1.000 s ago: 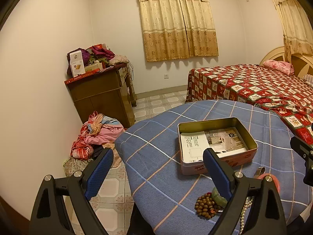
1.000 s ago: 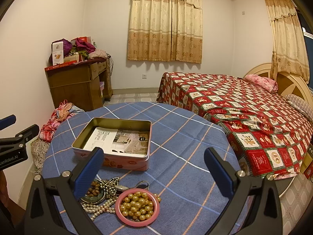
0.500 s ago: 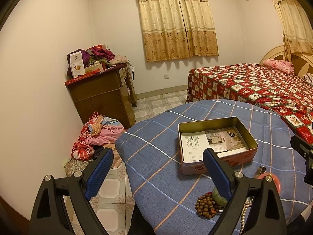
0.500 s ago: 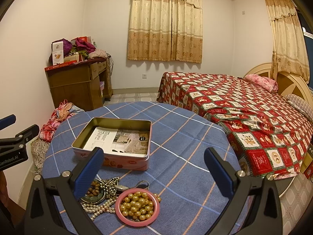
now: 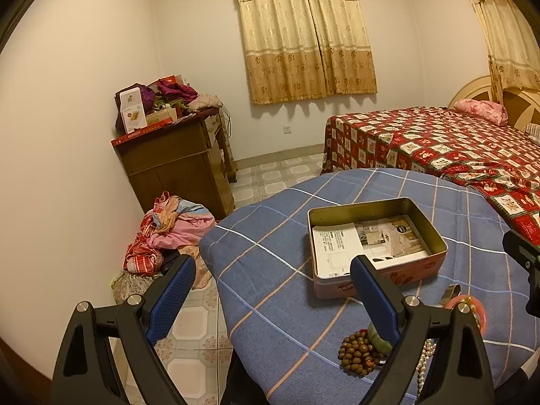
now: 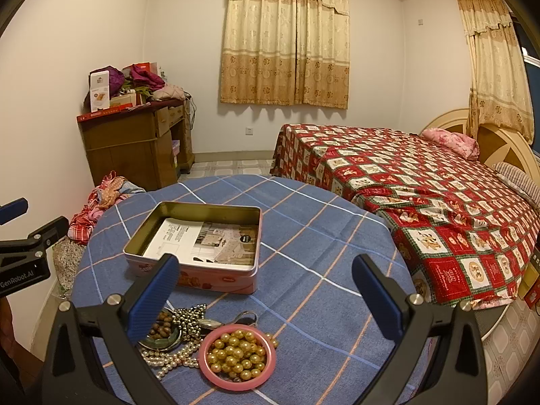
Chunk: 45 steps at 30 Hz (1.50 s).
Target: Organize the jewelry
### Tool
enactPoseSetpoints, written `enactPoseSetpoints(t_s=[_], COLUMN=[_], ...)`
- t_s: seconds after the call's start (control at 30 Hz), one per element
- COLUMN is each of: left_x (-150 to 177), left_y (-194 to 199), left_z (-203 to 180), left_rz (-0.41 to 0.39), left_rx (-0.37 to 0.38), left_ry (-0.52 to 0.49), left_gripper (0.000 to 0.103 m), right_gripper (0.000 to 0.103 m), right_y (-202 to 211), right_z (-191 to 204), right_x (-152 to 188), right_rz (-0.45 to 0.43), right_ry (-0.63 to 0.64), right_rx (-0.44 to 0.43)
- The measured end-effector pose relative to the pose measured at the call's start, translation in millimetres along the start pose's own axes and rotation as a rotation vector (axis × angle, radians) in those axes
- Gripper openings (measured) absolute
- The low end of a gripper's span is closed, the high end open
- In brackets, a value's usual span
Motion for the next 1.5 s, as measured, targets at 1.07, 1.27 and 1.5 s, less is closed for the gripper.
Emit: enactPoseSetpoints(t_s=[1.07,1.27,1.5], left_x=[82,95,89], left_y=[-49,-58,-46], left_z=[-85,-100,-103], left_rz=[0.197,0.256,0.229], left_rx=[0.145,0.243,0.289], left_ry=[-0.146,-0.133,-0.120], left_gripper=[0.084,0.032,0.010], right_gripper=[0.103,0.103,0.103], right_y=[-34,-35,-39], right_z=[-20,-20,-20], right_x=[77,80,83], right_rz=[0.126,0.125,0.136], right_ry=[0.022,0.023,0.022], right_rx=[0.035,0.036,0.035])
Point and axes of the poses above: each gripper's, at about its wrist camera, not at the fingertips, and y roughly against the way its jaws point, z to its left, x to its underside, the point moved 10 cm from there along -y, roughly the way its jaws point, and after that the axes turned 4 degrees about x, right-handed, at the moved point
